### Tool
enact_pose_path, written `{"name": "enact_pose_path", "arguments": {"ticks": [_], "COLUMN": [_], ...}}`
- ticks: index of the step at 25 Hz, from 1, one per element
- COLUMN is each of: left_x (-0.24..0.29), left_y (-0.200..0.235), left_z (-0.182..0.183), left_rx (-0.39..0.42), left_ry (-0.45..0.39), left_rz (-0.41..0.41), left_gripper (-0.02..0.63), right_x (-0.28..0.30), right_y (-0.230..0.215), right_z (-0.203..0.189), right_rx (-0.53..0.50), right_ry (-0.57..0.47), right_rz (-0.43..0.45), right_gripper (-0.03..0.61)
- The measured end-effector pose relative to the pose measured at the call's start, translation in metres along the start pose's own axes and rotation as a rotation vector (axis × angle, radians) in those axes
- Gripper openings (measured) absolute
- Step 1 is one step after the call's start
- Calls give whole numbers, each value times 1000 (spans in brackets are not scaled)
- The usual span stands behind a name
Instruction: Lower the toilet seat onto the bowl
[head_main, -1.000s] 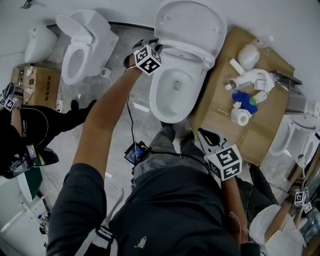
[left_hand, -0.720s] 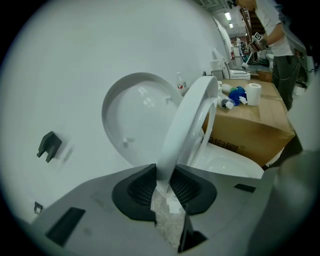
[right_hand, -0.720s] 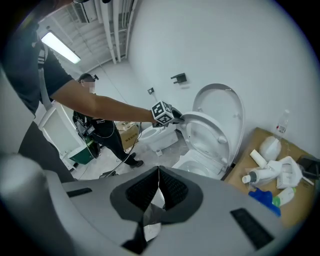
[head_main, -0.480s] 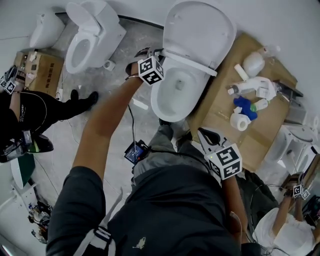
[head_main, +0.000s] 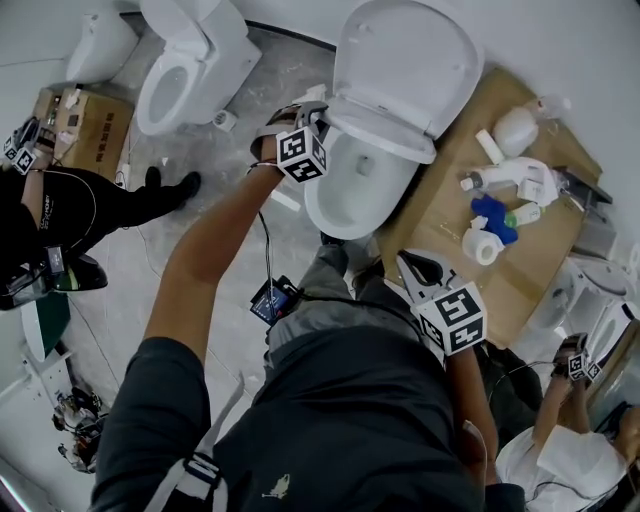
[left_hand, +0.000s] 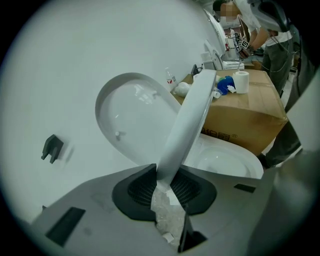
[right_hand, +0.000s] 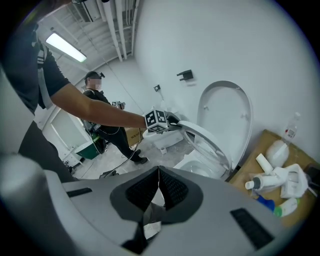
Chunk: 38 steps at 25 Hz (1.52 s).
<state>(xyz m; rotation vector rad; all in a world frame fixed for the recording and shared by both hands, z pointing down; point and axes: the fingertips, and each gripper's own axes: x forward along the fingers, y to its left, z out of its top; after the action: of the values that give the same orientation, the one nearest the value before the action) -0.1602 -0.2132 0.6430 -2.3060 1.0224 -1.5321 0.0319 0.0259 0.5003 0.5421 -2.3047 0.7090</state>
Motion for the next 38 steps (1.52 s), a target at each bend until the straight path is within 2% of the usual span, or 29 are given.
{"name": "enact_pose_path", "arguments": {"ticks": [7,13,19,38], "left_x": [-5,-15,-20,-20], "left_y": [-16,-48,-75,-162], "left_z": [-9,-28,-43,-96], "left_rx": [45,115,143,282], "left_ry": [16,49,60,116], "left_rz": [-12,-60,-79,-194], "left_gripper": [80,94,108,164], "right_x": [6,23,40,59], "right_y": [-7,4,13,20], "right_z": [-1,-4,-8,-29], "right_rx": [6,10,14,53], "right_ry": [4,17,28,70], "right_rz": [21,69,104,97], "right_gripper": [8,8,8,8]}}
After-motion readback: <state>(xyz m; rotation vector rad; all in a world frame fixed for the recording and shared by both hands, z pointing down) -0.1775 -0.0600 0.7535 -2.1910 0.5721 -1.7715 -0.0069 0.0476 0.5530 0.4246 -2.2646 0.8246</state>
